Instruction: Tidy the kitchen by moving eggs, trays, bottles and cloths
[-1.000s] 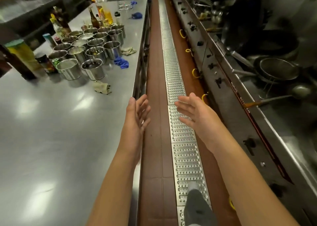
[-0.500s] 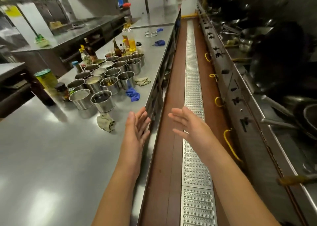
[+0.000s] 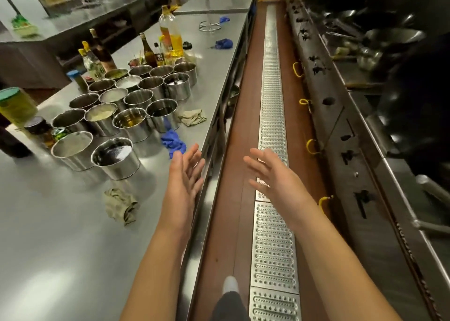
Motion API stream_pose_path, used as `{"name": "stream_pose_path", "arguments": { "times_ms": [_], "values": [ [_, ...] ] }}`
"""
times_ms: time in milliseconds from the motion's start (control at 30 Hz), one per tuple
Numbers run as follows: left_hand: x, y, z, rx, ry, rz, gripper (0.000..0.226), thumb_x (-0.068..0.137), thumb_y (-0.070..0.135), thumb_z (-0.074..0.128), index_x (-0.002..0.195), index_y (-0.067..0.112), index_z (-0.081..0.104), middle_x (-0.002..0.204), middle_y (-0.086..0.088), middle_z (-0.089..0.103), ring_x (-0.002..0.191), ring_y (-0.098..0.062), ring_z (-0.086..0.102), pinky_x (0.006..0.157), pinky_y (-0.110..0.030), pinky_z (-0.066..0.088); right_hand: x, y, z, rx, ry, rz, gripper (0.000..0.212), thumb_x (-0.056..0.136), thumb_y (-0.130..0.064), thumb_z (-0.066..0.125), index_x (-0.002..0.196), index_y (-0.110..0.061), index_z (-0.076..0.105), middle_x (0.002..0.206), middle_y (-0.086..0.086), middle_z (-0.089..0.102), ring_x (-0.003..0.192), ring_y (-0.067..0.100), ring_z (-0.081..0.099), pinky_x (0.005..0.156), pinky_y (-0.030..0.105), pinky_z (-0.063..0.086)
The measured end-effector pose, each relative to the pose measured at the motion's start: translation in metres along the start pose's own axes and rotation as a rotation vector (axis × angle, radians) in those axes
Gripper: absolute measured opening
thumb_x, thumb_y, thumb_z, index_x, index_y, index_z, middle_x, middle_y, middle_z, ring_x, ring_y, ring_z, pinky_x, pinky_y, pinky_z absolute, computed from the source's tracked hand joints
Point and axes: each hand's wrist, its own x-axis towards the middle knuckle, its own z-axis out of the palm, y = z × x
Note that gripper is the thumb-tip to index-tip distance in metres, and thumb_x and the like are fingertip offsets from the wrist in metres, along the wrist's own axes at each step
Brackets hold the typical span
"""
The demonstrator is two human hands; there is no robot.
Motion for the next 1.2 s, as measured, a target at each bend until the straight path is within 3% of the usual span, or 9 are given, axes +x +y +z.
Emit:
{"name": "stream_pose_path", "arguments": {
  "times_ms": [267,500,833,1000,1200],
  "values": [
    [0.172,0.037,0.026,-0.035,-0.125,-0.002,0.07,0.096,0.069,0.023,0.149,0.029,0.044,0.15,0.008,0.051,0.136,-0.004,0.048,0.12,-0.04,0.03,0.14,-0.057,0.011,0.009,0.091,-0.086,0.05,0.103,-0.046,0.036,0.145,-0.021,0.047,0.138,-0.003,0.06,0.127,0.005,0.054,0.106,0.031,0.044],
    [0.27,0.027,0.068,0.022,-0.201,-0.025,0.071,0.083,0.071,0.027,0.141,0.037,0.05,0.145,0.016,0.054,0.129,0.004,0.052,0.117,-0.032,0.032,0.238,-0.079,-0.017,0.038,0.134,-0.066,0.05,0.102,-0.048,0.035,0.144,-0.023,0.048,0.136,-0.005,0.061,0.125,0.004,0.055,0.104,0.028,0.045],
    [0.424,0.049,0.144,0.104,-0.035,0.085,0.076,0.087,0.073,0.027,0.149,0.032,0.044,0.151,0.01,0.049,0.136,-0.002,0.047,0.12,-0.039,0.03,0.419,-0.157,-0.072,0.088,-0.022,-0.12,0.051,0.102,-0.049,0.035,0.142,-0.021,0.049,0.137,0.0,0.06,0.129,0.01,0.053,0.113,0.04,0.04],
    [0.491,0.056,0.181,0.111,0.026,0.151,0.074,0.087,0.069,0.025,0.148,0.033,0.045,0.149,0.012,0.051,0.133,0.0,0.049,0.12,-0.039,0.031,0.5,-0.202,-0.096,0.095,-0.106,-0.183,0.051,0.101,-0.05,0.034,0.142,-0.023,0.049,0.137,-0.002,0.061,0.129,0.01,0.053,0.111,0.038,0.041],
    [0.563,0.051,0.192,0.097,0.097,0.127,0.072,0.09,0.072,0.025,0.148,0.034,0.045,0.148,0.013,0.051,0.133,0.0,0.049,0.12,-0.04,0.03,0.577,-0.21,-0.109,0.102,-0.147,-0.117,0.051,0.101,-0.05,0.034,0.142,-0.023,0.049,0.136,-0.004,0.062,0.129,0.01,0.054,0.112,0.037,0.041]
  ]
}}
